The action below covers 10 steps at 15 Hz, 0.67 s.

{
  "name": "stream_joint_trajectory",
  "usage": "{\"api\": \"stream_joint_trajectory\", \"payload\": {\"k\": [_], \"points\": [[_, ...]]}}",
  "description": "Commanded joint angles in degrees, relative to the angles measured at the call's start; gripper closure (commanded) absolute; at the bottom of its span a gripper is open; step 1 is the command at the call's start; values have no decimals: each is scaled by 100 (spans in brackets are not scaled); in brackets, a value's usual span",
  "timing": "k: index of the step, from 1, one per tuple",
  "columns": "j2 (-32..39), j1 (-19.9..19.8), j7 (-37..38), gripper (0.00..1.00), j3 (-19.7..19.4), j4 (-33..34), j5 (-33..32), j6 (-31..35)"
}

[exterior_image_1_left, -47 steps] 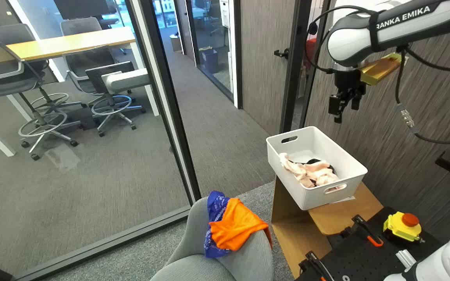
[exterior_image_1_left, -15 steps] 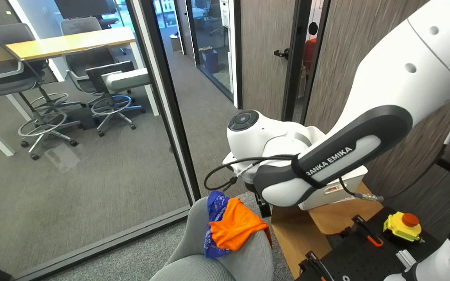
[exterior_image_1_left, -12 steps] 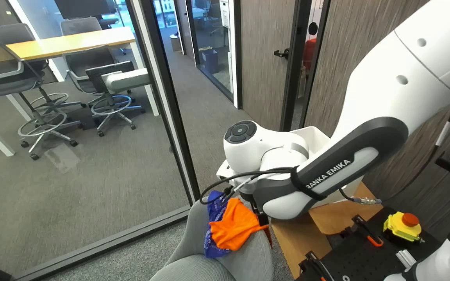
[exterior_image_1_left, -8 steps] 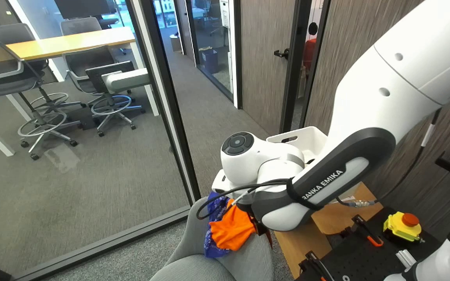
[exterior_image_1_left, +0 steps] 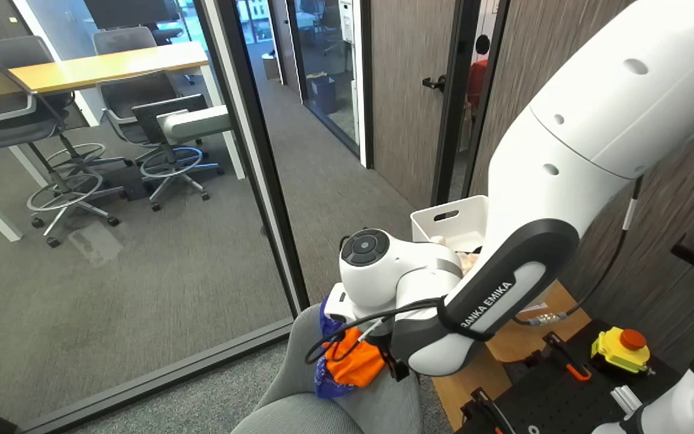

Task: Remove the clothes from the backrest of the grey chair and put them inside the white storage bin

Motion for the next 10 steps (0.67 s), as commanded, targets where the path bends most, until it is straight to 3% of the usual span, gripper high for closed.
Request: {"api": "stream_joint_trajectory", "payload": {"k": [1,10], "points": [[241,125,658,0,-185,108,-681,374],[790,578,2626,0,-820,429,-2794,597]]}}
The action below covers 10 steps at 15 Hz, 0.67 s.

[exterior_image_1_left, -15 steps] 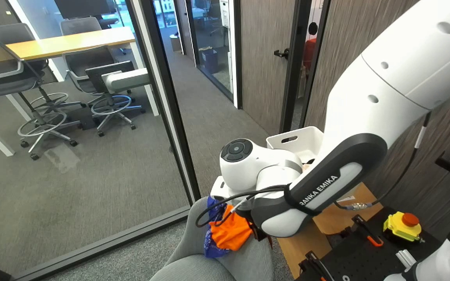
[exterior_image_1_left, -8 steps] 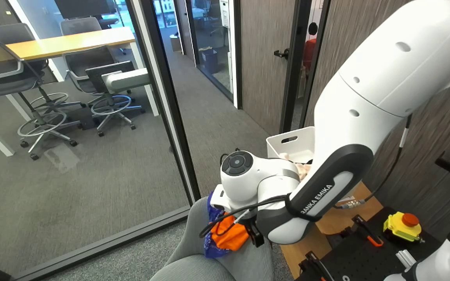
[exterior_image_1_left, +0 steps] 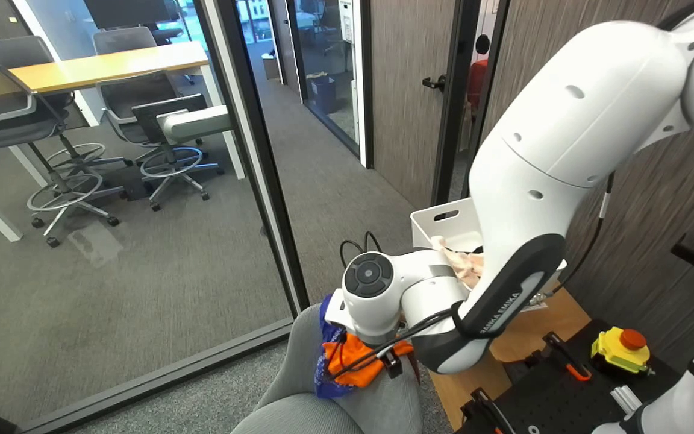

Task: Remove the clothes from the backrest of the grey chair and put them inside the white storage bin

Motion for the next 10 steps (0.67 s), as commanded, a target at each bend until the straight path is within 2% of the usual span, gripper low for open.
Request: {"api": "stream_joint_trajectory", "payload": {"k": [1,10], "points": [[337,220,538,0,-218,263,-522,46],[791,291,936,0,-415,553,-897,23]]}}
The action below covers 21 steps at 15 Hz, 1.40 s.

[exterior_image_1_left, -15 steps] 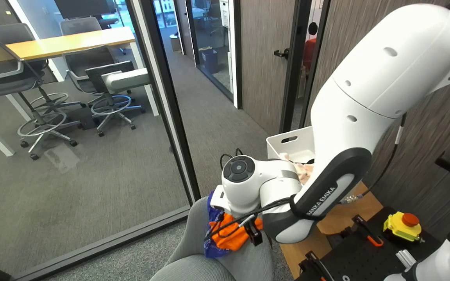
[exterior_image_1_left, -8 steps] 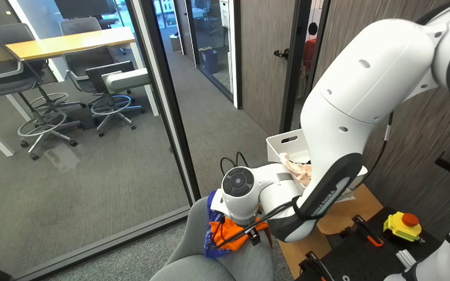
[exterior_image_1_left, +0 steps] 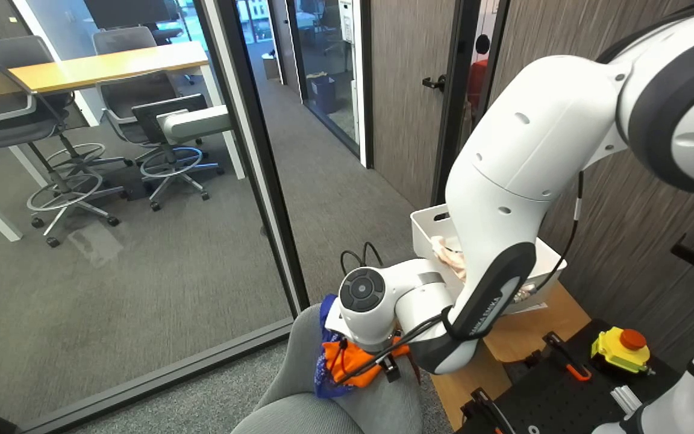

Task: Remove the clothes from the backrest of the grey chair and put them inside the white storage bin

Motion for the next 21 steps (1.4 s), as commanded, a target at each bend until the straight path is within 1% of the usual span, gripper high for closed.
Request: {"api": "stream_joint_trajectory", "payload": {"k": [1,6,10,14,21], "points": [[126,152,324,0,-181,184,-329,19],[63,423,1028,0,-434,181,-1194,-68],[89,506,1403,0,-499,178,-1632,-98],[114,482,1498,0,-483,175,-1756,-113],[133,443,1436,0,-457,165,-1709,-113]]}}
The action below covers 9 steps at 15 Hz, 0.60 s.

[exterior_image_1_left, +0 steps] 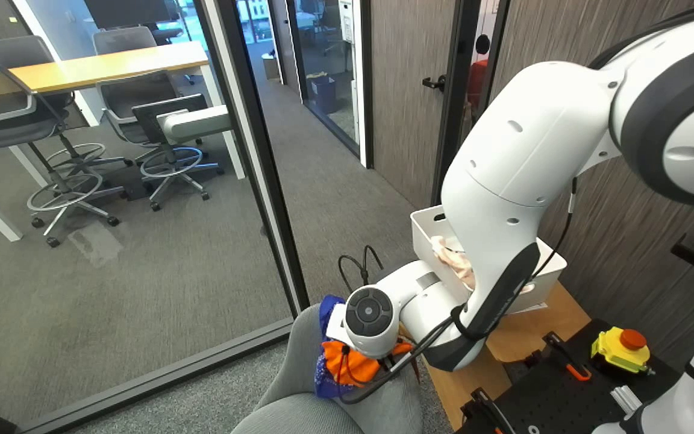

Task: Remove the clothes from the backrest of the grey chair and put them inside the white storage bin

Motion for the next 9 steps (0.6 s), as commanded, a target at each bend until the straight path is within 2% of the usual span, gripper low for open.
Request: {"api": "stream_joint_trajectory", "payload": {"k": [1,2,3,5,9], "points": [[73,47,116,0,-103,98,-175,-89],[72,47,117,3,-107,97,-189,-81],[70,43,120,26,-109,94,-198,-63],[67,42,128,30,-113,94,-198,-62],[69,39,116,62,-126,132,-205,-62]]}}
